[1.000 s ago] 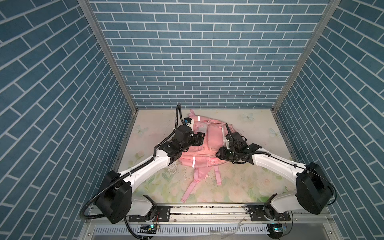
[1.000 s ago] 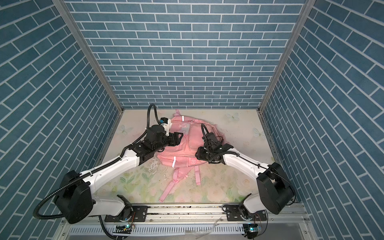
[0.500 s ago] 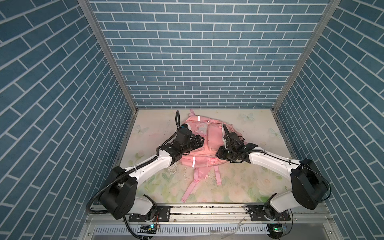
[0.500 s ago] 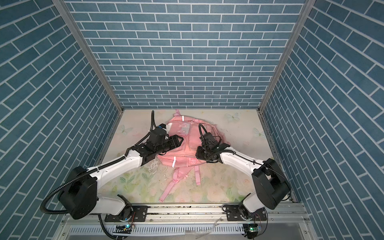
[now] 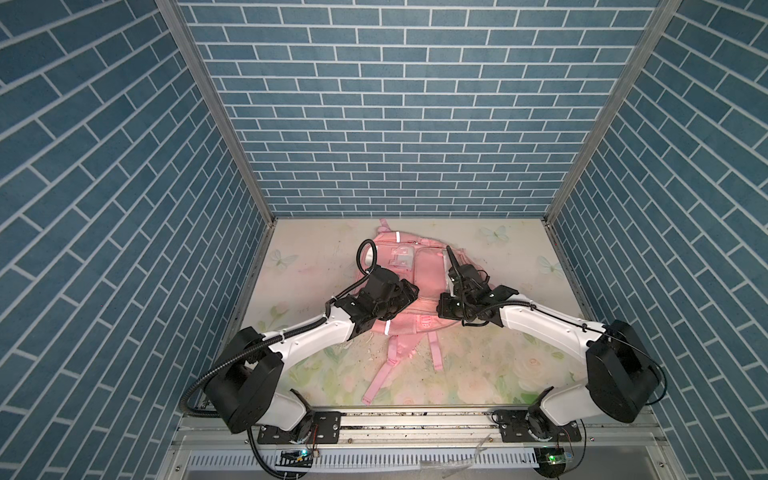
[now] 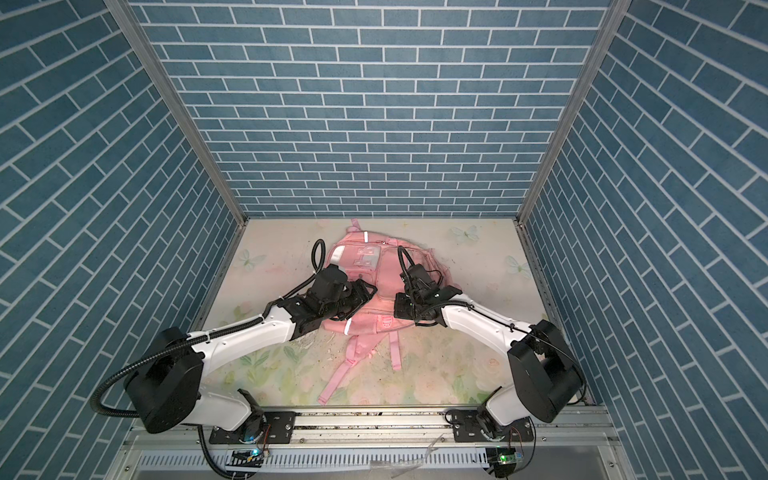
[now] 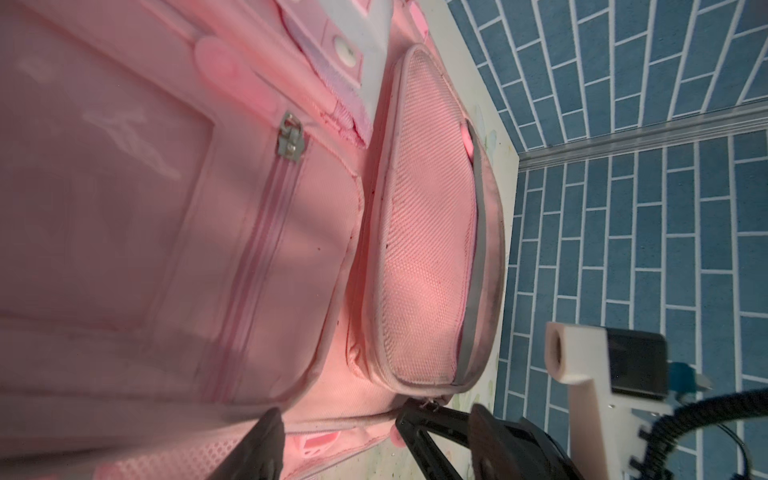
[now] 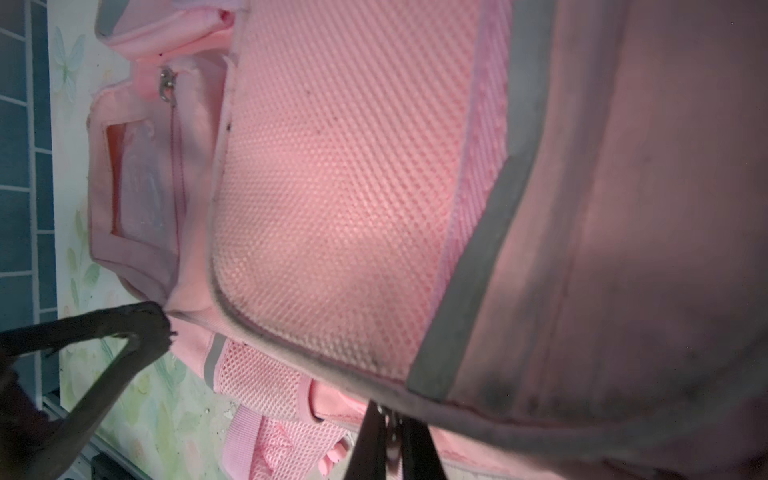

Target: Pack the student bag

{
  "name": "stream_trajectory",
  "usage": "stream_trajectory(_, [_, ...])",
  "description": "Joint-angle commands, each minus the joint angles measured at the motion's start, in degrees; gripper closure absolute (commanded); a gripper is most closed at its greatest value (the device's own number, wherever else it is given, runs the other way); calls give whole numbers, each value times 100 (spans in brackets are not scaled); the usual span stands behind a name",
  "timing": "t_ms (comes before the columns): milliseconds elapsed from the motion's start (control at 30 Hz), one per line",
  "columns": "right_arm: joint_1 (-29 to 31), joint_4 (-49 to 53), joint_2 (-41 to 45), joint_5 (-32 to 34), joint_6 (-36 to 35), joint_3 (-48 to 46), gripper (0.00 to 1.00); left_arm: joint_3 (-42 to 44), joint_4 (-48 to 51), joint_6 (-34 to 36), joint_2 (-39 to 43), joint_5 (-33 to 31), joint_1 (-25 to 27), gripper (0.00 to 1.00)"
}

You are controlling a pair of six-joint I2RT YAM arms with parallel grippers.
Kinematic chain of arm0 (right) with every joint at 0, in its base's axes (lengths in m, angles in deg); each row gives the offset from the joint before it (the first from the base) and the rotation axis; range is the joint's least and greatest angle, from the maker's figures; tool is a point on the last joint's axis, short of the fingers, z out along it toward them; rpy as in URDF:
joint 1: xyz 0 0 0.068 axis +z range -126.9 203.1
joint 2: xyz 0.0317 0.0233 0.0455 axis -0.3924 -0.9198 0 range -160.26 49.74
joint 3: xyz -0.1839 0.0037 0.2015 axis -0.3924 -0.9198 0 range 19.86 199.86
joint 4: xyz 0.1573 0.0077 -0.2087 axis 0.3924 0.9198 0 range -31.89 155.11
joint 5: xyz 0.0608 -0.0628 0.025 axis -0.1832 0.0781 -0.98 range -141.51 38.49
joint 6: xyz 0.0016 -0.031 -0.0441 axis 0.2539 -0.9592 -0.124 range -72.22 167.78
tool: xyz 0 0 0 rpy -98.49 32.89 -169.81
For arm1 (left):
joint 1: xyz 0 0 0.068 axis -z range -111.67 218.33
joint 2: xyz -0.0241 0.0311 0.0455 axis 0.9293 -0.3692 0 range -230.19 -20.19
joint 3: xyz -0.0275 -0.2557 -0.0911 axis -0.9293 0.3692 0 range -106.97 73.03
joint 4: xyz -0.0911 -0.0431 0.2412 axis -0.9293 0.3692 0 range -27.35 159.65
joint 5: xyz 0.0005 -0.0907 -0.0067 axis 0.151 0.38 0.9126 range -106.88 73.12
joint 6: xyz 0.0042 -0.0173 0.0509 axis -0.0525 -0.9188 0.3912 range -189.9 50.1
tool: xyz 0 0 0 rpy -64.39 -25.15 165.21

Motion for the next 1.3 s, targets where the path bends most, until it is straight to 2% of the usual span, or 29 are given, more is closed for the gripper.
stream_trajectory(0, [20,250,146,86,-616,62,96,77,-296,-598,-158,-333,251,30])
stream_trajectory(200, [12,118,93,-219,-995,80,100,186,-1011,-1156,-494,-511,542,35])
stream_trajectory(333, [13,50,119,-306,-1085,16,100,66,-1151,-1346,-833,-626,619,38])
stream_trajectory(533, [-23,-2,205,-332,-1172,-99,100,111,-1694,-1666,-978,-1021,713,48])
stream_trajectory(867, [-78,-108,134,-521,-1274,-118,100,9,-1829,-1824,-1228,-1340,696,49])
stream_trajectory(933, [-93,-95,126,-533,-1277,-109,100,21,-1890,-1834,-1319,-1284,673,59])
stream_trajectory(1000, [-125,-91,167,-541,-1286,-139,100,47,-1923,-1795,-1363,-1170,615,79])
stream_trajectory(1100, [-273,-25,315,-575,-1332,-233,100,124,-1803,-1628,-1263,-1050,489,100])
stream_trajectory(1267, [-754,116,690,-559,-1608,-447,100,243,-1341,-1123,-1018,-617,176,100])
